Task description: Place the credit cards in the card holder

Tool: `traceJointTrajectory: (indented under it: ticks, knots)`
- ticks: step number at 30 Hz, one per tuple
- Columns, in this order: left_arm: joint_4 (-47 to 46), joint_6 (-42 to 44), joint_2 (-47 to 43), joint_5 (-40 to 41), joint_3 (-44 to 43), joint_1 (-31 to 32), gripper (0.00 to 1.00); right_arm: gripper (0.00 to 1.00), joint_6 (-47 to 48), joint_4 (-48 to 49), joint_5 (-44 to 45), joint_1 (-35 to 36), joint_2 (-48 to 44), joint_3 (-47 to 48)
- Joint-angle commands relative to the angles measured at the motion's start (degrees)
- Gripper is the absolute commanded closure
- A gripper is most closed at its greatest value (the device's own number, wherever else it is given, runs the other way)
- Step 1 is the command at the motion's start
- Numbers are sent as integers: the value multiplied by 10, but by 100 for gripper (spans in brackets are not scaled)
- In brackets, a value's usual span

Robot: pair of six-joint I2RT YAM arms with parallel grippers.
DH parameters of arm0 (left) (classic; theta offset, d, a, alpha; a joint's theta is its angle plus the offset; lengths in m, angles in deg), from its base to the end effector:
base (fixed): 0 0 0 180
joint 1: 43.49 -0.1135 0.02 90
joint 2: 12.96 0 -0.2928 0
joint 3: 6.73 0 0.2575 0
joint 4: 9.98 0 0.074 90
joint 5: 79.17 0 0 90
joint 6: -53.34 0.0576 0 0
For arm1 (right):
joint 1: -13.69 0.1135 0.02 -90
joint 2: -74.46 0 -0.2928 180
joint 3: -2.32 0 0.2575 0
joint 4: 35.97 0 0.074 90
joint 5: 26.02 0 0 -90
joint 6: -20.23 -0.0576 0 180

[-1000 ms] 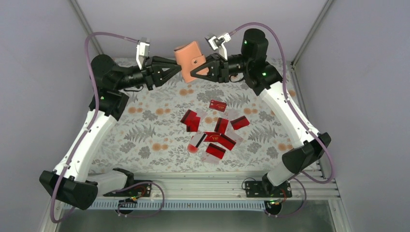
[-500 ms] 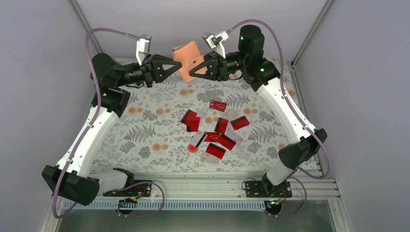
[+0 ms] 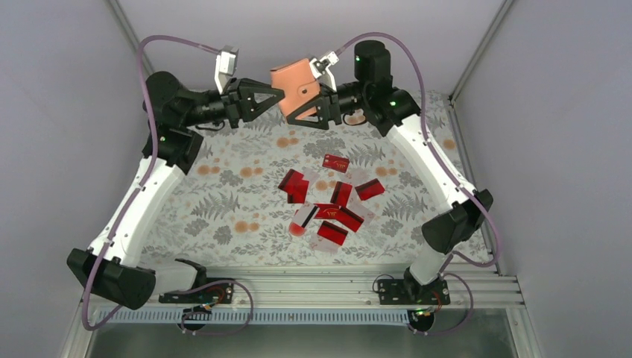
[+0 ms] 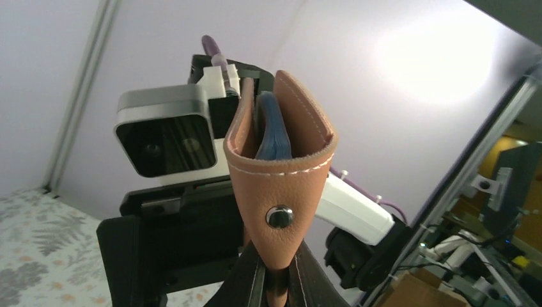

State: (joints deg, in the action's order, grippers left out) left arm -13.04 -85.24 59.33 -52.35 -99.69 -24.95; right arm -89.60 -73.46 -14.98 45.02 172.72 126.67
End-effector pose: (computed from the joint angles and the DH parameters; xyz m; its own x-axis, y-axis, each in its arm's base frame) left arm 0.2334 -0.1325 0.5236 -0.4360 -0.2106 -0.8749 0.8935 0.0152 -0.4489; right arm 0.2924 0.2442 0.4997 -0.4714 -0.2109 -0.8563 -0.8095 -0.2819 0.5150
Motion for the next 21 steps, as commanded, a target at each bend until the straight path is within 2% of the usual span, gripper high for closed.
traceJointTrajectory:
  ticks: [1, 7, 10, 15, 17, 19, 21]
  knots:
    - [122, 86, 1, 49, -53, 1, 98, 25, 38, -75, 59, 2, -7, 12]
    - [325, 198, 30, 101, -146, 2, 98, 1, 62, -103, 180, -3, -64, -20]
    - [391, 221, 41, 136, -164, 2, 98, 1, 65, -104, 250, -3, -91, -33]
    - [437, 229, 43, 218, -159, 9, 98, 1, 68, -118, 371, -2, -126, -53]
    - [460, 227, 49, 246, -162, 12, 98, 1, 65, -129, 449, 2, -137, -58]
    - [474, 224, 55, 265, -164, 19, 98, 4, 62, -143, 524, 8, -140, -50]
    - [491, 221, 61, 292, -168, 26, 98, 7, 60, -149, 561, 18, -138, -44]
